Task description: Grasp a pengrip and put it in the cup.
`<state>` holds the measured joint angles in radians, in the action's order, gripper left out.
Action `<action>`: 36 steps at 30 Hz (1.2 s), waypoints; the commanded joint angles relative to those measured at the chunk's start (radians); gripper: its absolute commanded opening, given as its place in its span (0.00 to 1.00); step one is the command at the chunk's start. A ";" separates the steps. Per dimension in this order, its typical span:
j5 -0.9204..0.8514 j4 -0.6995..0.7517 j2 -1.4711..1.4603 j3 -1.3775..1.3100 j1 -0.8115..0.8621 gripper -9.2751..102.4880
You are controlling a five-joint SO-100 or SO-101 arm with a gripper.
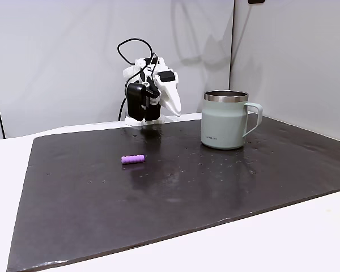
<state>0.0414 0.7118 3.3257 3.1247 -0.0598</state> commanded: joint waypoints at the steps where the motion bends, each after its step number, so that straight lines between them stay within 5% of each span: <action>1: -0.069 0.092 0.012 -0.126 -0.002 0.08; 20: -0.334 0.710 -1.058 -1.381 0.350 0.08; 27: -0.488 0.703 -1.325 -1.597 0.439 0.09; 36: -0.451 0.732 -1.718 -1.939 0.449 0.09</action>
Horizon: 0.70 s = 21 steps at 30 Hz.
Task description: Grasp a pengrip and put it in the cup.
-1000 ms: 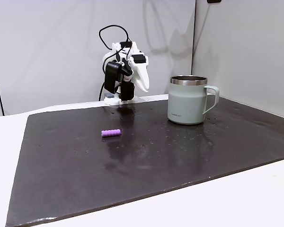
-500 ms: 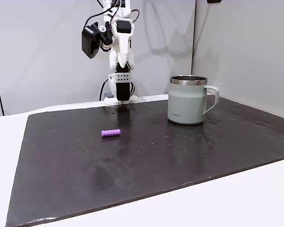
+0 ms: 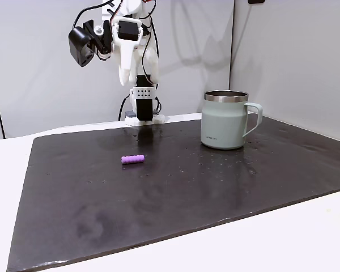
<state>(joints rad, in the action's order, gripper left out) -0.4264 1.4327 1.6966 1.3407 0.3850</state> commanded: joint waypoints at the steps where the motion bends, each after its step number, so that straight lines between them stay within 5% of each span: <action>1: 0.020 0.020 -0.127 -0.189 0.003 0.09; 11: 0.087 0.178 -0.448 -0.449 -0.023 0.10; 17: 0.121 0.206 -0.566 -0.472 -0.040 0.30; 21: 0.121 0.161 -0.620 -0.471 -0.018 0.32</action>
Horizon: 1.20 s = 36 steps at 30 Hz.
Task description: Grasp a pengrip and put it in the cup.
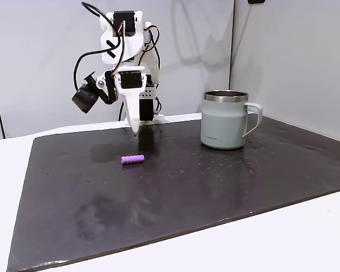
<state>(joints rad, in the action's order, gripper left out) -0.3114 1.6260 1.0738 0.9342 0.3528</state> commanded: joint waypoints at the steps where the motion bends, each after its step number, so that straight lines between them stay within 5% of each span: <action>1: 0.006 -0.044 -0.006 -0.063 0.017 0.32; 17: -0.023 -0.164 -0.202 -0.106 0.018 0.31; 26: -0.023 -0.181 -0.249 -0.106 0.008 0.09; 36: -0.012 -0.080 -0.011 -0.104 0.025 0.08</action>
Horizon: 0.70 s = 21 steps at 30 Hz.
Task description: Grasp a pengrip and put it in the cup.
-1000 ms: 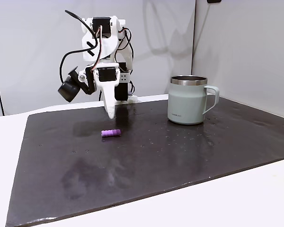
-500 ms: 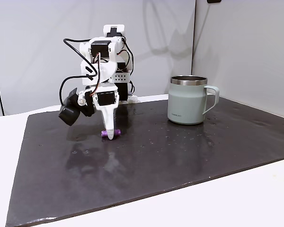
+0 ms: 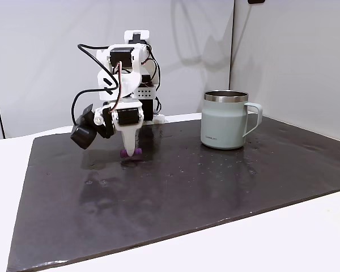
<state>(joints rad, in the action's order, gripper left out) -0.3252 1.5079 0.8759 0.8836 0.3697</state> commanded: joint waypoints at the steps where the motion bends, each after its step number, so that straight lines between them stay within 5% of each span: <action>1: 0.003 0.051 0.242 -0.044 0.011 0.08; 12: -0.018 0.095 0.785 0.132 0.015 0.08; 21: 0.032 0.161 0.890 0.156 -0.141 0.08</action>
<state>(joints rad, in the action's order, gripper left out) -0.3252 1.6337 1.7165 1.0799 0.3053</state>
